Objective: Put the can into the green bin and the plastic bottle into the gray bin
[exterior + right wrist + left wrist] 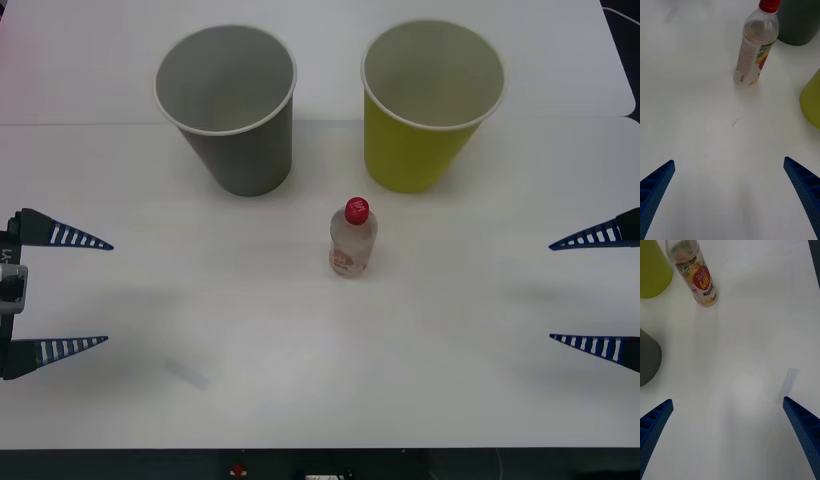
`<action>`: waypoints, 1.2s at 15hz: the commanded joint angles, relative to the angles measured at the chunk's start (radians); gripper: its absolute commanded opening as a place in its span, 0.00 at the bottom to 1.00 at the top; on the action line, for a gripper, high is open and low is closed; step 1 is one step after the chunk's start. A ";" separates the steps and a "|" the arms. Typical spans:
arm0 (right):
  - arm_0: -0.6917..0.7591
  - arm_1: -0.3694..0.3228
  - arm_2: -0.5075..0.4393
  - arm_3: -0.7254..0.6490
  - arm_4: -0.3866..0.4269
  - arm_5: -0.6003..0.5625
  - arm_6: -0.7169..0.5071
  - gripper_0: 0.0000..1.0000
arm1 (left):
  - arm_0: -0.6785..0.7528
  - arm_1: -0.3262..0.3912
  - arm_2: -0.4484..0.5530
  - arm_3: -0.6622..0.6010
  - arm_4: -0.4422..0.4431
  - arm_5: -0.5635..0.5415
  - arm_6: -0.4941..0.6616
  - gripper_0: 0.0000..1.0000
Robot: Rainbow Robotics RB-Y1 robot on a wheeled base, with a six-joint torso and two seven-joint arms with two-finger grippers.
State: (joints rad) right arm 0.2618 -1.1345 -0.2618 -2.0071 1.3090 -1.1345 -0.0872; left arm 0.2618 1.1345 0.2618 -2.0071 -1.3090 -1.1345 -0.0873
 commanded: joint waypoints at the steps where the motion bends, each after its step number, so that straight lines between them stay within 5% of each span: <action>1: 0.000 0.000 0.000 0.000 0.000 0.000 0.000 1.00 | 0.000 0.000 0.000 0.000 0.000 0.000 0.000 1.00; 10: 0.013 -0.005 0.065 0.056 -0.106 0.070 0.058 1.00 | 0.000 0.000 0.000 0.000 0.000 0.000 0.000 1.00; 18: -0.099 0.124 0.194 0.154 -0.158 0.108 0.119 1.00 | 0.000 0.000 0.000 0.000 0.000 0.000 0.000 1.00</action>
State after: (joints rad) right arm 0.1718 -1.0172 -0.0870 -1.8622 1.1650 -1.0370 0.0242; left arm 0.2618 1.1344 0.2618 -2.0071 -1.3090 -1.1345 -0.0873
